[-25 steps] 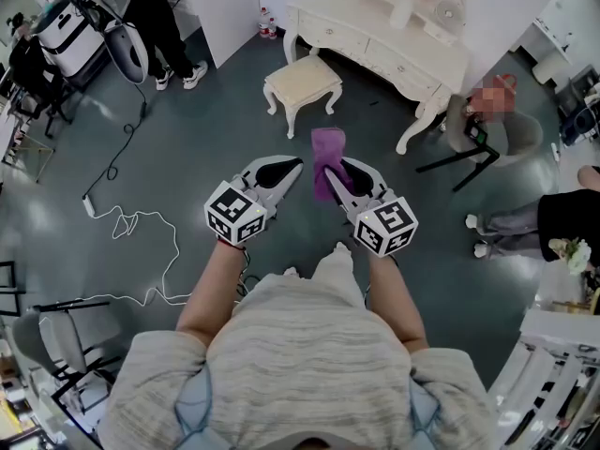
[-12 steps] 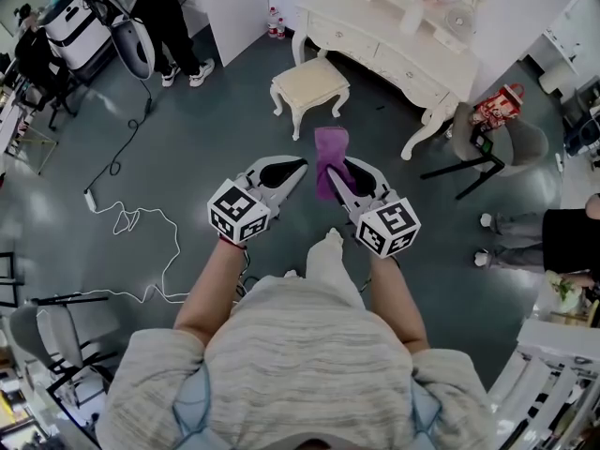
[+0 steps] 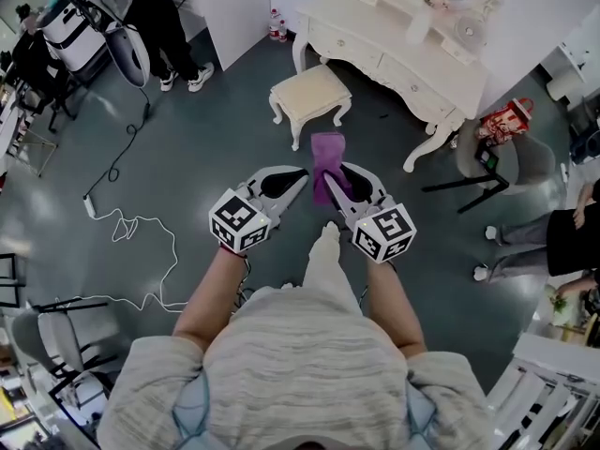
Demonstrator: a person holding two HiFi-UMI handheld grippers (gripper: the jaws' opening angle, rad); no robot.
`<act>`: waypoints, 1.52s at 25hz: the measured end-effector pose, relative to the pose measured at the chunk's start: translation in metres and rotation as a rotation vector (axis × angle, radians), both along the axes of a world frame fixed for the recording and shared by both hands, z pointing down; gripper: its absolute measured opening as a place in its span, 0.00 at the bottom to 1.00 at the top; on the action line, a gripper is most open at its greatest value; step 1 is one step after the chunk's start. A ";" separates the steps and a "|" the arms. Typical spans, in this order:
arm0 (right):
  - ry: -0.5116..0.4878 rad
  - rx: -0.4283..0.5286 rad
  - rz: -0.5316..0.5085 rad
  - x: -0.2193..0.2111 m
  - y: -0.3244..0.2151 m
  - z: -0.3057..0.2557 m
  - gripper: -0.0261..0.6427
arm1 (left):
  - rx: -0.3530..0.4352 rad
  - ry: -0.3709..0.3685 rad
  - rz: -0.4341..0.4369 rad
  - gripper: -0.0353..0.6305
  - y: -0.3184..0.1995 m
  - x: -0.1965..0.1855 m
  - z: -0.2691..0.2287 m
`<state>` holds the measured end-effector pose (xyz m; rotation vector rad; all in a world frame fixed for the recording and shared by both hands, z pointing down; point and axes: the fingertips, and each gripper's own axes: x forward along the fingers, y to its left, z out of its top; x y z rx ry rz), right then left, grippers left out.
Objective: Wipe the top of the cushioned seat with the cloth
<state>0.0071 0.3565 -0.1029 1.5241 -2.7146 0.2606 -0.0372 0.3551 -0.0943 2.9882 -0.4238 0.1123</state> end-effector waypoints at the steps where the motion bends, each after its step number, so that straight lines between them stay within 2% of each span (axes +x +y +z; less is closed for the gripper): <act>1: 0.003 -0.001 -0.002 0.005 -0.009 0.001 0.19 | -0.001 -0.001 -0.002 0.07 -0.009 0.005 0.001; 11: 0.013 -0.011 -0.019 0.076 -0.095 0.001 0.18 | -0.006 -0.014 -0.026 0.07 -0.100 0.073 0.000; 20: 0.018 -0.007 -0.061 0.136 -0.158 -0.003 0.19 | 0.006 -0.033 -0.035 0.07 -0.157 0.137 0.002; 26: 0.021 -0.034 -0.074 0.156 -0.192 0.009 0.19 | -0.017 -0.029 -0.087 0.07 -0.192 0.145 0.011; 31: 0.023 -0.060 -0.083 0.154 -0.222 0.020 0.19 | -0.033 -0.015 -0.118 0.07 -0.223 0.137 0.015; 38: 0.032 -0.088 -0.072 0.133 -0.280 0.033 0.18 | -0.034 -0.030 -0.096 0.07 -0.275 0.120 0.027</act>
